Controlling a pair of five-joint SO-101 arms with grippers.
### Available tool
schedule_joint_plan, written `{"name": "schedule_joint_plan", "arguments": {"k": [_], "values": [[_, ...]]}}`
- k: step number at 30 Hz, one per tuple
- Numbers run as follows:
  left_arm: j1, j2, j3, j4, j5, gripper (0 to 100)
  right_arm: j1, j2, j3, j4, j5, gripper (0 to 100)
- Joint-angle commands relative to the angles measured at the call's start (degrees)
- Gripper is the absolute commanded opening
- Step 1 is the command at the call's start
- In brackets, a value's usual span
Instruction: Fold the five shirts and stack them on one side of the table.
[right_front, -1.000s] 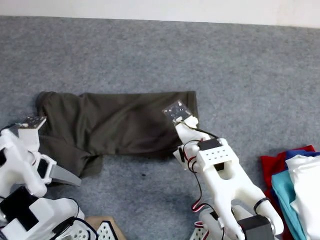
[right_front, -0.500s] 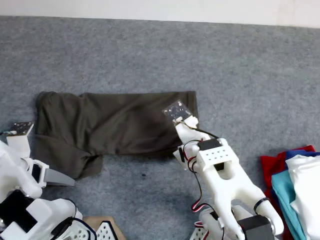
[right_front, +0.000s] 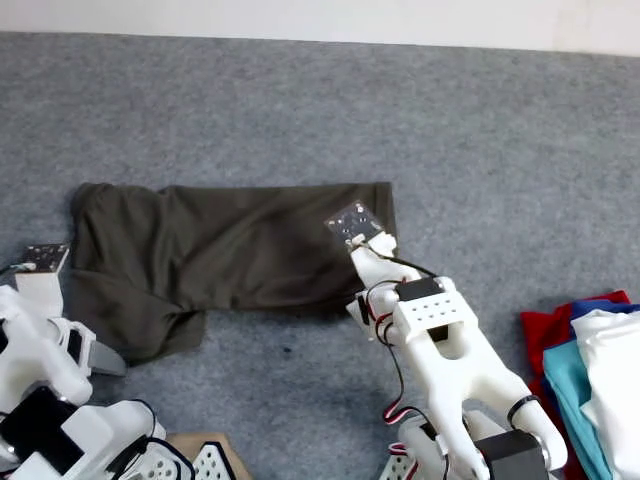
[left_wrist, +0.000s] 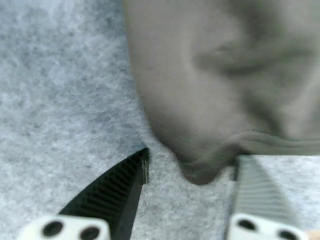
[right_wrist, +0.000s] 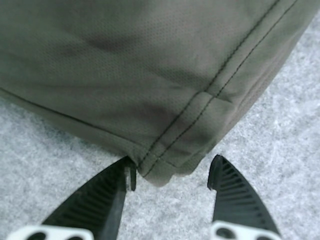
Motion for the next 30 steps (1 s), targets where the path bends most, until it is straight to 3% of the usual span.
{"name": "schedule_joint_plan", "arguments": {"k": [1,6,12,18,30], "values": [[4.9,0.0,0.0,-2.3,-0.1,3,-0.6,-1.5,0.1,-0.8,-0.5,23.8],[5.5,0.0,0.1,-2.1,-0.1,10,-0.6,-1.5,0.4,-0.9,-0.5,23.8],[5.5,-0.5,0.0,-1.8,-0.1,1,-0.6,-1.5,0.5,-0.9,-0.5,23.8],[5.6,-0.6,-1.1,-1.0,-0.1,1,-0.6,-1.5,0.5,-0.9,-0.5,23.8],[7.5,-0.6,-22.9,32.4,-0.1,1,-0.6,-1.5,0.5,-0.9,-0.4,23.8]]}}
